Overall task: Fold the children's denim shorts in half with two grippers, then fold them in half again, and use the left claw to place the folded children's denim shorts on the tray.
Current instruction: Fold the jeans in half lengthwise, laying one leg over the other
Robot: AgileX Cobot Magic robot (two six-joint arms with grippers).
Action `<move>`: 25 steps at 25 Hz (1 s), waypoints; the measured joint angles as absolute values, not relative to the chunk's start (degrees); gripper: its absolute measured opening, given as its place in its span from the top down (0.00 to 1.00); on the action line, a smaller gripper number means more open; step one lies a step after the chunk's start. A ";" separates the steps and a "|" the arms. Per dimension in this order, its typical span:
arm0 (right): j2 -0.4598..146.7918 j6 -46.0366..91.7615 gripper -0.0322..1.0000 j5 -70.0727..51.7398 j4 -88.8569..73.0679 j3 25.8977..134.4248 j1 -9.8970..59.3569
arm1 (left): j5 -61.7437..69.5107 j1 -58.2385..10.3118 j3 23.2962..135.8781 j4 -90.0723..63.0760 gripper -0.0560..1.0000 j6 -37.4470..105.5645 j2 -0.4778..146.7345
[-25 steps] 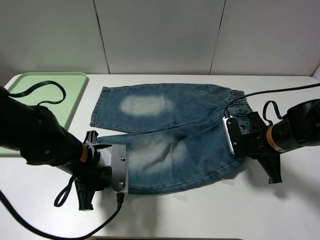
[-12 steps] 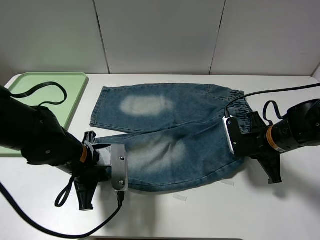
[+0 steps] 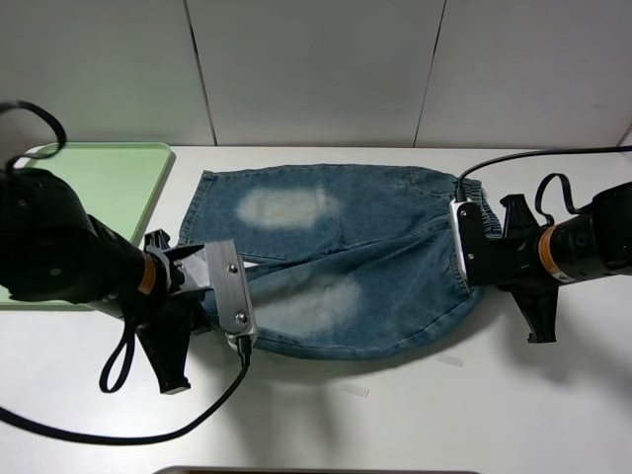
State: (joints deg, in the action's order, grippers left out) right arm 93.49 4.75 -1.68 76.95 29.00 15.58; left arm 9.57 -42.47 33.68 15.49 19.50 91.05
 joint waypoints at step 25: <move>85.50 -14.24 0.99 -9.59 59.69 44.93 15.58 | 15.96 -33.91 43.36 45.06 0.92 15.17 86.38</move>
State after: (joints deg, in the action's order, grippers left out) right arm 85.50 -14.24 -9.59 59.69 44.93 15.58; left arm 15.96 -33.91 43.36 45.06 15.17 86.38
